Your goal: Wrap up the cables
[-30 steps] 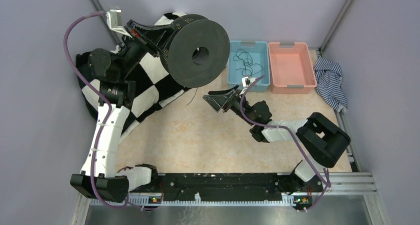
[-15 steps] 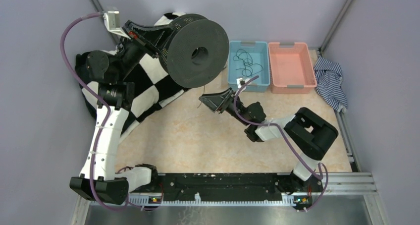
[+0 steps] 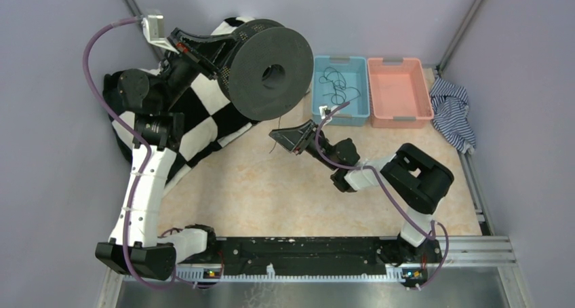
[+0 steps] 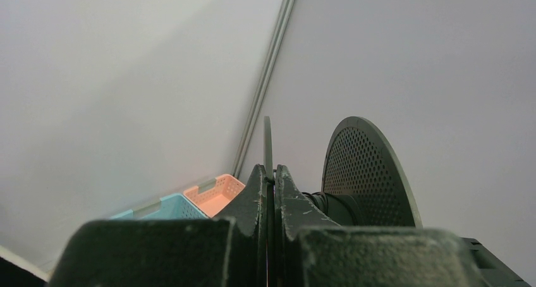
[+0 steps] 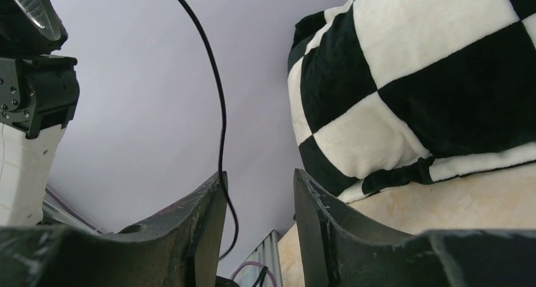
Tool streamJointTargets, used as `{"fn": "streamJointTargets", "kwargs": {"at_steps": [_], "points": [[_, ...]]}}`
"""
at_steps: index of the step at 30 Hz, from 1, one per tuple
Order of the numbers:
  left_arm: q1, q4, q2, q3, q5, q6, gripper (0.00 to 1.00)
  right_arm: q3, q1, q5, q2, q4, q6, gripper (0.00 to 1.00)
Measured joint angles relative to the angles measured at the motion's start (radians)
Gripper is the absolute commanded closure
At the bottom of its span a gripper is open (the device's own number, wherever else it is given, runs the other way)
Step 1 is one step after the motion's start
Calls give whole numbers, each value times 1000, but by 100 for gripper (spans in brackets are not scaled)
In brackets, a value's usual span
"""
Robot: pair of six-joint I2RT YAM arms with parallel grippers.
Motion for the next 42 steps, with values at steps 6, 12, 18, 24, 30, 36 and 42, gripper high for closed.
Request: {"fn": "streamJointTargets", "kwargs": {"at_steps": [6,12,18,24,30,36,42], "points": [[0,-1,0,0,-4,0,100,2,0,-14,2,9,2,91],[0,-2,0,0,-10,0,100,13,0,-33,20,14,18,100],[0,-4,0,0,-17,5,100,13,0,-63,23,12,19,100],[0,-32,-22,-39,-89,26,100,12,1,-105,-64,-185,3,100],[0,-76,-36,-129,-194,50,100,14,64,-90,-332,-569,-150,100],[-15,-135,-36,-251,-300,95,100,156,134,-76,-434,-956,-305,100],[-75,-218,-32,-305,-421,185,100,409,171,-125,-380,-1285,-415,100]]}}
